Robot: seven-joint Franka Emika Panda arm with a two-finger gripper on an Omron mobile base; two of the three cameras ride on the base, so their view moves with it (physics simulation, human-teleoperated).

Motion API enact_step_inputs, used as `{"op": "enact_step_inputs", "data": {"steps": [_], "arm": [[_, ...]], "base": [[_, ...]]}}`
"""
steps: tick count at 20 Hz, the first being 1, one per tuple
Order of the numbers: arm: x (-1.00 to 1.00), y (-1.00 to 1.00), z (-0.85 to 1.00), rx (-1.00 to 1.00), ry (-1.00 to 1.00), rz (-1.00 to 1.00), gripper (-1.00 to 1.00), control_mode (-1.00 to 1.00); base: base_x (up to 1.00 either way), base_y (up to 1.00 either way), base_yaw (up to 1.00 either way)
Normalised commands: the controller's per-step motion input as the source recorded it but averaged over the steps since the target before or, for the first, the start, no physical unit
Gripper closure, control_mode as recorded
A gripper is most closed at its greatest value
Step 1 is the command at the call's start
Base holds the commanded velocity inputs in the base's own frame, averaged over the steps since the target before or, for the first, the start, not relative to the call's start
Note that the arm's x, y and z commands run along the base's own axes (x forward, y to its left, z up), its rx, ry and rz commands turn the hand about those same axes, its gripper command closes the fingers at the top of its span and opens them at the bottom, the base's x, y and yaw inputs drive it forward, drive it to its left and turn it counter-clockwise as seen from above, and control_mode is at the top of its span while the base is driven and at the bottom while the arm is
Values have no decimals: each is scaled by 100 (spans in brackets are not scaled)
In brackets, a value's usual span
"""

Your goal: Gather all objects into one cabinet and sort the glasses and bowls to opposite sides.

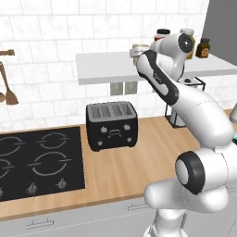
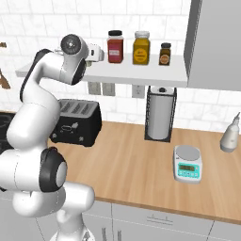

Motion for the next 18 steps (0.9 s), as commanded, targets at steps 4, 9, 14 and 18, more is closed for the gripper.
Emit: {"op": "enact_step_inputs", "data": {"steps": [4,9,14,18], "arm": [[-11,0,2,0,1,0,100,-100],[-80,0,7,0,0,0,100,-100],[-78,0,11,0,0,0,100,-100],[-61,0,13,0,0,0,100,-100]], "base": [[0,0,0],[0,0,0],[0,0,0],[0,0,0]]}}
